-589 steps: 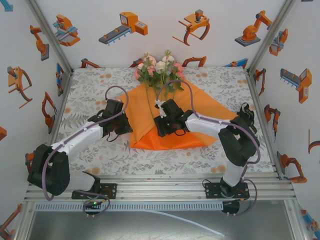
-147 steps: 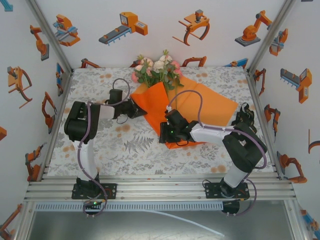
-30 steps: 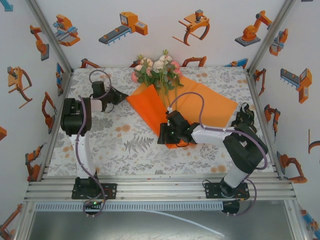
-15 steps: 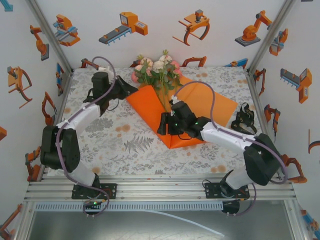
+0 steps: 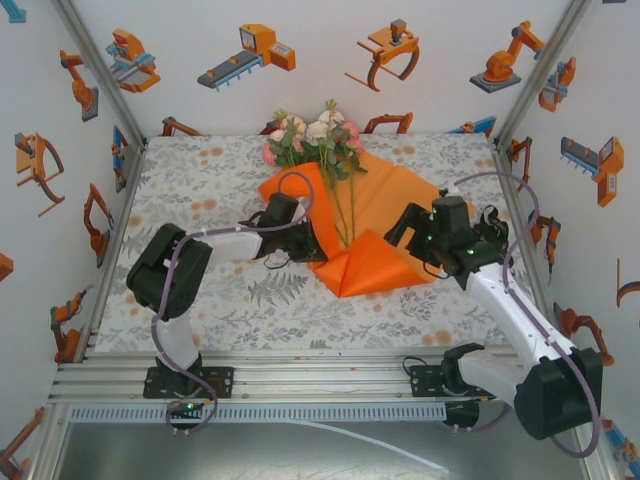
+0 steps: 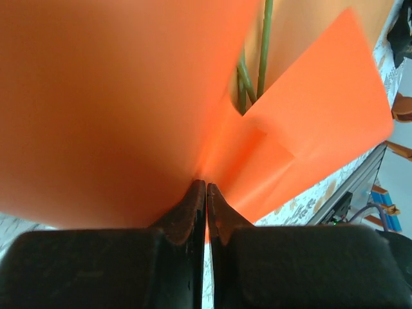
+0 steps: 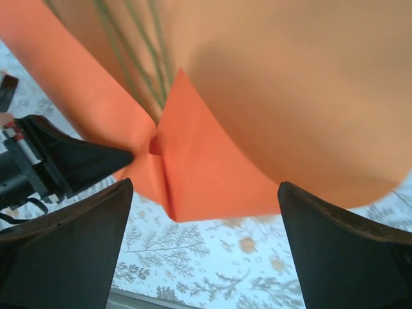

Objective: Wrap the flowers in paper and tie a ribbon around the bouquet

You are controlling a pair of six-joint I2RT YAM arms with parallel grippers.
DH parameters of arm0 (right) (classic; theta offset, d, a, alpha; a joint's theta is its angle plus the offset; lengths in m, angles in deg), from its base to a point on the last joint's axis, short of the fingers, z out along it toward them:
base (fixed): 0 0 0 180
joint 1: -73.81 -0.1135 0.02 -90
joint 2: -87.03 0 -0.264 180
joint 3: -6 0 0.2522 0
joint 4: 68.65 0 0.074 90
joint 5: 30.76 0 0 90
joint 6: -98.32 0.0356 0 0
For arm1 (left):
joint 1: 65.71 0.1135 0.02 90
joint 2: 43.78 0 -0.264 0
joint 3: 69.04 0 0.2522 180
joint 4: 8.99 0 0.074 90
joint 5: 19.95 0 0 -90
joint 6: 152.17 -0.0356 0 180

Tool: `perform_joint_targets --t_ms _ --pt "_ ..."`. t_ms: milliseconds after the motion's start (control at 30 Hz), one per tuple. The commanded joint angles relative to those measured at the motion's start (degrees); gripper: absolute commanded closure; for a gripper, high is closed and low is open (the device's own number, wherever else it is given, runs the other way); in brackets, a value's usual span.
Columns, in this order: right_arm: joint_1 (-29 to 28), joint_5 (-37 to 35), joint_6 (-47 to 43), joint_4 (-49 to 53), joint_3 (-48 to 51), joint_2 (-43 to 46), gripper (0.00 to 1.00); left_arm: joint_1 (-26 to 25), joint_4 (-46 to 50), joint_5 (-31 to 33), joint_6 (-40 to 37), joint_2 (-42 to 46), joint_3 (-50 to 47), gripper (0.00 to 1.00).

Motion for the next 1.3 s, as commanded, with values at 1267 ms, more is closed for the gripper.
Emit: perform_joint_targets --t_ms 1267 --pt "5.6 1.0 -6.0 -2.6 -1.7 -23.3 0.25 -2.1 -1.9 -2.2 0.2 -7.2 4.1 0.89"
